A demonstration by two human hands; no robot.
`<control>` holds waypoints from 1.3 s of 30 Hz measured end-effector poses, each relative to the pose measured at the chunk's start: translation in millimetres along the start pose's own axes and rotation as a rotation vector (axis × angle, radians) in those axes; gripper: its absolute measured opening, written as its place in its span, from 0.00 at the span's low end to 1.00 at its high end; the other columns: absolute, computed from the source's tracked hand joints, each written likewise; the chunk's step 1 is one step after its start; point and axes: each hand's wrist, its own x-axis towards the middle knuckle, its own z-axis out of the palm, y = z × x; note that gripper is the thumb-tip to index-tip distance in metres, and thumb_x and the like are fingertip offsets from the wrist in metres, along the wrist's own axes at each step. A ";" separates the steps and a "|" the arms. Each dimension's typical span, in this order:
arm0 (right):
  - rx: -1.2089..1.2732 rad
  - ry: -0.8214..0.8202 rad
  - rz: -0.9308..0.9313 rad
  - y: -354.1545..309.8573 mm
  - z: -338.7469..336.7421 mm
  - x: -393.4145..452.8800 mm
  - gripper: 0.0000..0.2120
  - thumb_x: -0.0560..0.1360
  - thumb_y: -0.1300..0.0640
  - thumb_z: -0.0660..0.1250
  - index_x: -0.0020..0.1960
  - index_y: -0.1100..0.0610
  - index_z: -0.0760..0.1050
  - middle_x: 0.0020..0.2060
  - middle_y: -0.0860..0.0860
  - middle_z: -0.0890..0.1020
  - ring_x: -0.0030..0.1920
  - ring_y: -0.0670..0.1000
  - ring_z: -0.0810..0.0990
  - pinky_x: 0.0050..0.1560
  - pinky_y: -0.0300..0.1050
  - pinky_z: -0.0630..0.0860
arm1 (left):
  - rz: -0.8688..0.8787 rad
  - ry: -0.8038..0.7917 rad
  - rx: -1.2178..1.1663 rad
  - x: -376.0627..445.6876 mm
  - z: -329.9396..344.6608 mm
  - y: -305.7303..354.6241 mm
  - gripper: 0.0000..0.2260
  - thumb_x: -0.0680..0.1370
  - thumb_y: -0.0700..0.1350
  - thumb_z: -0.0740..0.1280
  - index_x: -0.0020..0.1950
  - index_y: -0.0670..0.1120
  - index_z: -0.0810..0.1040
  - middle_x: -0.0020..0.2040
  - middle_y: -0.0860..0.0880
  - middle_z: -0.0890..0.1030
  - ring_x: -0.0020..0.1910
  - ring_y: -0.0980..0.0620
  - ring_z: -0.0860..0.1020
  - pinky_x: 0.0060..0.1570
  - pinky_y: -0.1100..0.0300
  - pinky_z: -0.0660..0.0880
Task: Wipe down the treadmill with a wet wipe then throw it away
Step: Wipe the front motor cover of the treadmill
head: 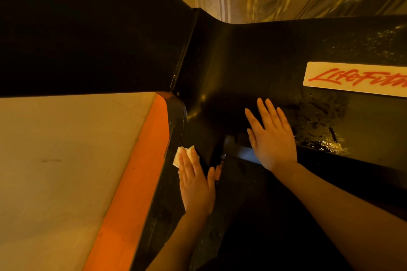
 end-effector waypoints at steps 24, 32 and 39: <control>0.040 0.070 0.112 44.9 -28.2 -2.6 0.20 0.81 0.55 0.57 0.71 0.62 0.70 0.72 0.60 0.69 0.75 0.59 0.62 0.74 0.58 0.57 | 0.332 -0.059 0.076 9.0 28.5 75.6 0.35 0.79 0.63 0.47 0.79 0.49 0.35 0.80 0.46 0.37 0.78 0.49 0.35 0.73 0.50 0.42; 0.034 0.050 0.182 61.9 -33.0 -13.6 0.22 0.80 0.57 0.61 0.72 0.61 0.68 0.73 0.59 0.67 0.76 0.58 0.61 0.75 0.58 0.56 | 0.271 -0.089 -0.159 -19.9 44.2 83.3 0.33 0.76 0.70 0.37 0.74 0.59 0.25 0.75 0.56 0.27 0.77 0.51 0.34 0.72 0.52 0.44; 0.037 0.033 0.182 61.2 -33.6 -13.2 0.22 0.80 0.56 0.61 0.73 0.61 0.67 0.74 0.59 0.66 0.76 0.58 0.59 0.75 0.57 0.55 | 0.331 -0.032 -0.068 -0.3 35.8 89.9 0.33 0.79 0.67 0.39 0.78 0.52 0.35 0.79 0.48 0.35 0.78 0.49 0.36 0.72 0.49 0.45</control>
